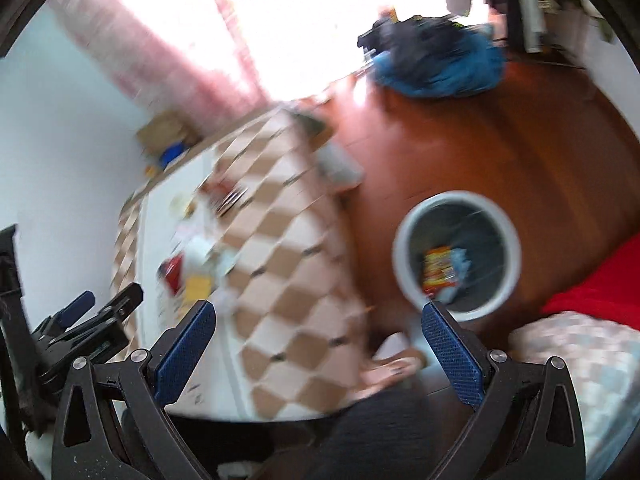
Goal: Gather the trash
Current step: 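Grasp the yellow box with the left tool while the right tool grasps the clear cup lid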
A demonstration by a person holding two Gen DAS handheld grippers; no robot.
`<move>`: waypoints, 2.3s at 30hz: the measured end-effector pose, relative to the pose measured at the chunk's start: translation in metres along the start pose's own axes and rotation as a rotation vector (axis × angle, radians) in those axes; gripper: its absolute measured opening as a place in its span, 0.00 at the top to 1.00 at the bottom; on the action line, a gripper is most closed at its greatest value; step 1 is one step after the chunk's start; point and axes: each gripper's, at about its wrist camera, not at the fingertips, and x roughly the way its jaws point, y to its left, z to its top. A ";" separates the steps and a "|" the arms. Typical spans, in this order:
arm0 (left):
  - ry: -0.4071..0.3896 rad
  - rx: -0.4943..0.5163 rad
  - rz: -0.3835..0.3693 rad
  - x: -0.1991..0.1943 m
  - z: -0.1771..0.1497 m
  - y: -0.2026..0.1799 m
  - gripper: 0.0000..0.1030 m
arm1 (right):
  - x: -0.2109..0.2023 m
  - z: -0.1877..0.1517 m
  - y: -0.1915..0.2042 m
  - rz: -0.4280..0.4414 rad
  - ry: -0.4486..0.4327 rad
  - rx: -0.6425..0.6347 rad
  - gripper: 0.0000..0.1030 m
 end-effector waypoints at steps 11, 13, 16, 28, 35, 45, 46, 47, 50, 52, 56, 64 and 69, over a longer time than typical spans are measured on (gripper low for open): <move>0.211 -0.107 0.113 0.128 -0.058 0.109 0.06 | 0.156 -0.022 0.116 0.012 0.181 -0.152 0.34; 0.231 -0.113 0.107 0.138 -0.061 0.114 0.06 | 0.175 -0.022 0.125 0.003 0.203 -0.167 0.36; 0.245 -0.114 0.092 0.143 -0.064 0.114 0.06 | 0.199 -0.020 0.131 -0.014 0.243 -0.178 0.49; 0.229 0.035 -0.163 0.132 -0.035 0.034 0.07 | 0.178 -0.015 0.075 -0.084 0.237 -0.126 0.58; 0.253 0.170 -0.193 0.153 -0.030 -0.019 0.13 | 0.164 -0.016 0.033 -0.094 0.241 -0.068 0.58; 0.286 -0.055 -0.149 0.133 -0.057 0.046 0.48 | 0.168 -0.034 0.068 -0.033 0.282 -0.163 0.58; 0.292 -0.080 -0.133 0.130 -0.067 0.057 0.48 | 0.168 -0.039 0.072 -0.029 0.288 -0.177 0.58; 0.294 -0.091 -0.126 0.129 -0.072 0.062 0.48 | 0.169 -0.043 0.077 -0.027 0.297 -0.195 0.58; 0.291 -0.112 -0.125 0.131 -0.085 0.075 0.47 | 0.174 -0.052 0.087 -0.038 0.308 -0.238 0.58; 0.287 -0.106 -0.125 0.131 -0.082 0.073 0.46 | 0.178 -0.055 0.089 -0.060 0.307 -0.248 0.55; 0.278 -0.081 -0.106 0.126 -0.085 0.076 0.44 | 0.178 -0.058 0.093 -0.085 0.292 -0.265 0.47; 0.243 -0.063 -0.105 0.129 -0.082 0.072 0.48 | 0.179 -0.064 0.100 -0.144 0.249 -0.297 0.53; 0.230 -0.054 -0.082 0.119 -0.081 0.061 0.48 | 0.174 -0.064 0.098 -0.147 0.231 -0.306 0.58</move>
